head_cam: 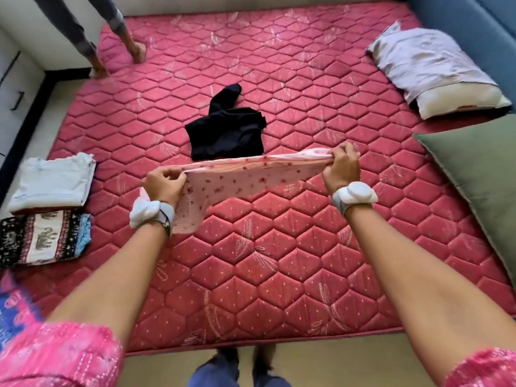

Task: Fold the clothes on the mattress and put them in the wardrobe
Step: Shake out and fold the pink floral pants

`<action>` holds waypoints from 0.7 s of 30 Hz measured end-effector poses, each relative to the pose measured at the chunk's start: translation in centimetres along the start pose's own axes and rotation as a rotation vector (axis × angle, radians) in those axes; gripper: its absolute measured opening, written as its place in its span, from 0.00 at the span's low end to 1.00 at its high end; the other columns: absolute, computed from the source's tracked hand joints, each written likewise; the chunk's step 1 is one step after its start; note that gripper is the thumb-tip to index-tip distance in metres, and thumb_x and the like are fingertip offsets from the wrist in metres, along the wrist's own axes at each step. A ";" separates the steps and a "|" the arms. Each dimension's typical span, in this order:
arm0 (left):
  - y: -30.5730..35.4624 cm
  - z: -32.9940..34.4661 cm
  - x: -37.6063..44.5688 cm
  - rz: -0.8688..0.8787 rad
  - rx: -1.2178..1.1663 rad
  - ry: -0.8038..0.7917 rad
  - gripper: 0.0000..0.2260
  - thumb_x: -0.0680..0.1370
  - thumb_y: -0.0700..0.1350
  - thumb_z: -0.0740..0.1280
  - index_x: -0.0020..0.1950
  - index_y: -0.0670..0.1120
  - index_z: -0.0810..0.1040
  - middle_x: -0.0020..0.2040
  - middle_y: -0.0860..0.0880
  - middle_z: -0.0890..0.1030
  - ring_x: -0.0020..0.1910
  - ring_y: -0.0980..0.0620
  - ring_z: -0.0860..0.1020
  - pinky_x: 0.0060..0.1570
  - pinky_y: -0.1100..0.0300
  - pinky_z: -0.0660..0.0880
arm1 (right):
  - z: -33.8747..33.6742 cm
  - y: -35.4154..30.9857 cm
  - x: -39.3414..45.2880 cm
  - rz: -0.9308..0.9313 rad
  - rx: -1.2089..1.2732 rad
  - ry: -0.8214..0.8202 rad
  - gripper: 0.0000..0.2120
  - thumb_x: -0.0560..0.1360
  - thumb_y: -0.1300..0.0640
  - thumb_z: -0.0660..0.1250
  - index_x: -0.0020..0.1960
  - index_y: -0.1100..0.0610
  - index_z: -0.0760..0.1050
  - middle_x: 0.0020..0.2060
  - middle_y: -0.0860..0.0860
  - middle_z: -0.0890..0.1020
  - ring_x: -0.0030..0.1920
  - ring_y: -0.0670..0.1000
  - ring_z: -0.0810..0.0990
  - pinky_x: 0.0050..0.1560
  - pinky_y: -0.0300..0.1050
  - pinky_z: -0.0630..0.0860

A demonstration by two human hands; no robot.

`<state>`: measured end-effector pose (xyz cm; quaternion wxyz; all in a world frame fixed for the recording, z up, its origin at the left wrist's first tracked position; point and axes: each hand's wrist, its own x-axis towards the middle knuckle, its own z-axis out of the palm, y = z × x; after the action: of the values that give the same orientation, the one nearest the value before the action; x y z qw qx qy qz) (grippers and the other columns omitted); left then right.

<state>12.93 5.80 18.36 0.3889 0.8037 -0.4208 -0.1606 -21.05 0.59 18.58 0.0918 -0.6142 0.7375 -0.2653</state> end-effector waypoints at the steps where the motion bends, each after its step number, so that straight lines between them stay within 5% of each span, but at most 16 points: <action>1: -0.6 1.2 0.0 0.014 -0.056 0.021 0.06 0.70 0.38 0.71 0.46 0.40 0.84 0.44 0.43 0.84 0.43 0.49 0.82 0.46 0.67 0.73 | 1.0 0.8 -0.1 -0.028 0.013 0.017 0.17 0.68 0.72 0.59 0.54 0.66 0.77 0.58 0.64 0.74 0.56 0.64 0.75 0.54 0.52 0.72; 4: -4.5 5.8 -1.9 0.141 -0.094 -0.026 0.08 0.70 0.34 0.71 0.48 0.41 0.82 0.41 0.45 0.82 0.40 0.53 0.79 0.44 0.65 0.75 | 5.1 5.2 -1.6 -0.008 -0.045 -0.019 0.21 0.66 0.74 0.60 0.58 0.66 0.75 0.64 0.66 0.68 0.59 0.67 0.74 0.55 0.55 0.74; 6: -8.3 8.7 -3.7 0.170 -0.036 -0.141 0.12 0.69 0.31 0.71 0.51 0.41 0.82 0.40 0.44 0.82 0.38 0.51 0.80 0.43 0.67 0.74 | 7.6 8.2 -3.4 0.028 -0.198 -0.212 0.25 0.68 0.72 0.59 0.65 0.64 0.71 0.70 0.64 0.62 0.59 0.68 0.73 0.56 0.58 0.74; 11: -19.3 18.3 -7.9 0.210 0.150 -0.360 0.09 0.64 0.29 0.72 0.41 0.39 0.84 0.39 0.39 0.83 0.40 0.42 0.83 0.44 0.57 0.70 | 18.5 12.8 -10.0 0.163 -0.599 -0.568 0.34 0.70 0.59 0.68 0.74 0.56 0.59 0.74 0.63 0.52 0.72 0.70 0.55 0.70 0.66 0.54; 15: -22.5 20.5 -10.7 0.251 0.178 -0.209 0.08 0.65 0.37 0.70 0.41 0.44 0.84 0.42 0.41 0.80 0.46 0.49 0.72 0.49 0.60 0.66 | 26.3 10.6 -14.6 -0.383 -0.416 -0.457 0.45 0.56 0.54 0.71 0.72 0.56 0.62 0.71 0.64 0.61 0.69 0.68 0.61 0.67 0.64 0.57; 17: -23.0 20.6 -11.6 0.194 0.216 -0.100 0.07 0.67 0.39 0.72 0.43 0.47 0.85 0.47 0.41 0.76 0.49 0.46 0.70 0.54 0.61 0.62 | 29.0 7.3 -16.1 -0.567 -0.291 -0.416 0.40 0.57 0.54 0.72 0.68 0.54 0.65 0.68 0.59 0.64 0.66 0.62 0.64 0.65 0.58 0.61; 19: -22.9 20.8 -12.3 0.071 0.217 -0.025 0.06 0.69 0.41 0.74 0.45 0.49 0.84 0.50 0.40 0.72 0.50 0.41 0.71 0.58 0.59 0.61 | 30.7 3.8 -16.8 -0.666 -0.191 -0.370 0.26 0.64 0.54 0.65 0.62 0.53 0.69 0.62 0.55 0.69 0.59 0.59 0.69 0.59 0.53 0.66; 21: -22.5 20.9 -12.1 -0.070 0.067 -0.006 0.06 0.71 0.41 0.72 0.47 0.44 0.80 0.50 0.41 0.71 0.49 0.41 0.74 0.59 0.54 0.67 | 32.1 1.2 -16.6 -0.704 -0.128 -0.353 0.15 0.69 0.55 0.57 0.53 0.54 0.77 0.51 0.54 0.77 0.49 0.58 0.76 0.49 0.50 0.74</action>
<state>5.94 13.02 -13.07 0.3548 0.8300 -0.3986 -0.1623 -3.51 7.64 -12.25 0.0821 -0.8699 0.4701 -0.1246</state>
